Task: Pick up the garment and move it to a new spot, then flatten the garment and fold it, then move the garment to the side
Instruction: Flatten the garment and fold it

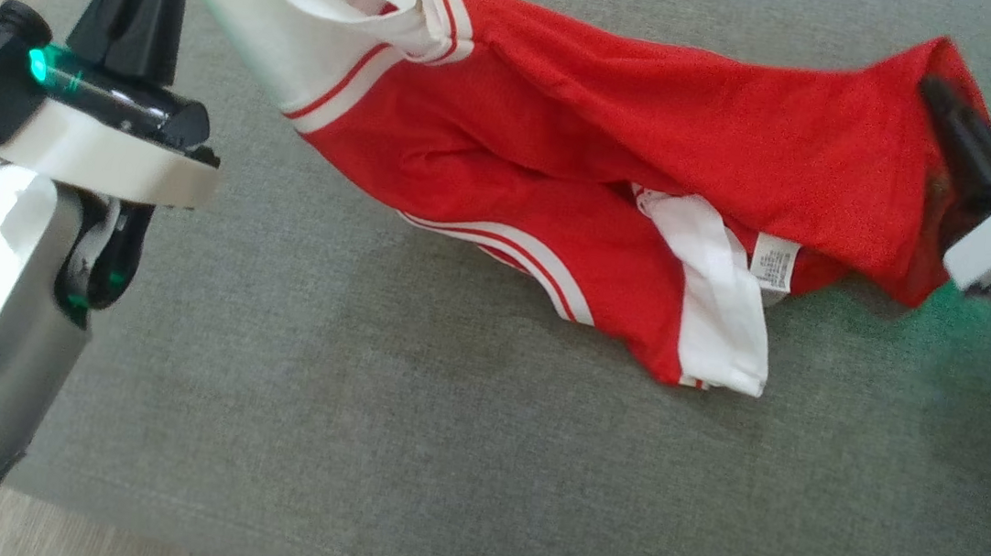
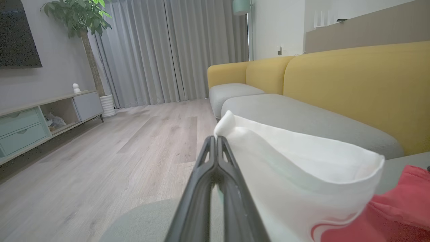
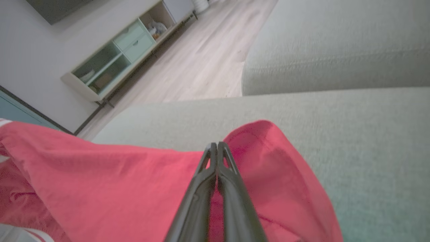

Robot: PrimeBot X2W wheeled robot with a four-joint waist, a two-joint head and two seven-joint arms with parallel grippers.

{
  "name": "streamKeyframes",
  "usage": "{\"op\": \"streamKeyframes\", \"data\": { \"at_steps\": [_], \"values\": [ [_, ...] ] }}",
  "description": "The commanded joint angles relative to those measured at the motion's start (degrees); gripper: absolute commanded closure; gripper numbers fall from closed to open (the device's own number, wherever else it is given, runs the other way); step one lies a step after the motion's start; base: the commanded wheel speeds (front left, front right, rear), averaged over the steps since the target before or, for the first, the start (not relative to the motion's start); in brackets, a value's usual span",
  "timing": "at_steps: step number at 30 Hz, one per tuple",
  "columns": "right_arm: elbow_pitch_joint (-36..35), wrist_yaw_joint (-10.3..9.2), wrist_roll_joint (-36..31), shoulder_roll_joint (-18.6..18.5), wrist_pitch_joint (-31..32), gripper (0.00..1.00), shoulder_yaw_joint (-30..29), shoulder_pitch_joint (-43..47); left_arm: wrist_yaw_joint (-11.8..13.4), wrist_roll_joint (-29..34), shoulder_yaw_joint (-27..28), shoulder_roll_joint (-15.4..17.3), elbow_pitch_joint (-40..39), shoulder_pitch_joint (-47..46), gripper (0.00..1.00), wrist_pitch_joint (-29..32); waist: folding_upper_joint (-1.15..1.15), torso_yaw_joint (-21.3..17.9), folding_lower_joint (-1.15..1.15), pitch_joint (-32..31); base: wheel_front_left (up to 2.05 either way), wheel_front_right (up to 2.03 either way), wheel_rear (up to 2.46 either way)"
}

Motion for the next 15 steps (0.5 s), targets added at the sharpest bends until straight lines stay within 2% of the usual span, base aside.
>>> {"op": "streamKeyframes", "data": {
  "at_steps": [1, 7, 15],
  "values": [
    [-2.12, -0.04, 0.77, -1.78, -2.41, 1.00, 0.19, -1.91, -0.31, 0.80, 2.74, 2.73, -1.48, -3.51, 1.00, -0.90, 0.00, -0.43, 0.00, 0.05, 0.00, 0.00, 0.00],
    [-1.56, -0.04, 0.97, -4.90, -11.59, 1.00, -0.73, -6.84, -0.27, 1.86, 4.41, 3.85, -2.82, -5.03, 1.00, -2.63, 0.00, -2.92, 0.00, -0.81, 0.00, 0.00, 0.00],
    [-0.73, -0.04, -0.11, -9.73, -19.64, 1.00, -4.20, -13.95, -0.92, 4.28, 7.97, 4.61, -5.99, -10.54, 1.00, -3.96, 0.00, -7.06, 0.00, -3.68, 0.00, 0.00, 0.00]
  ]
}}
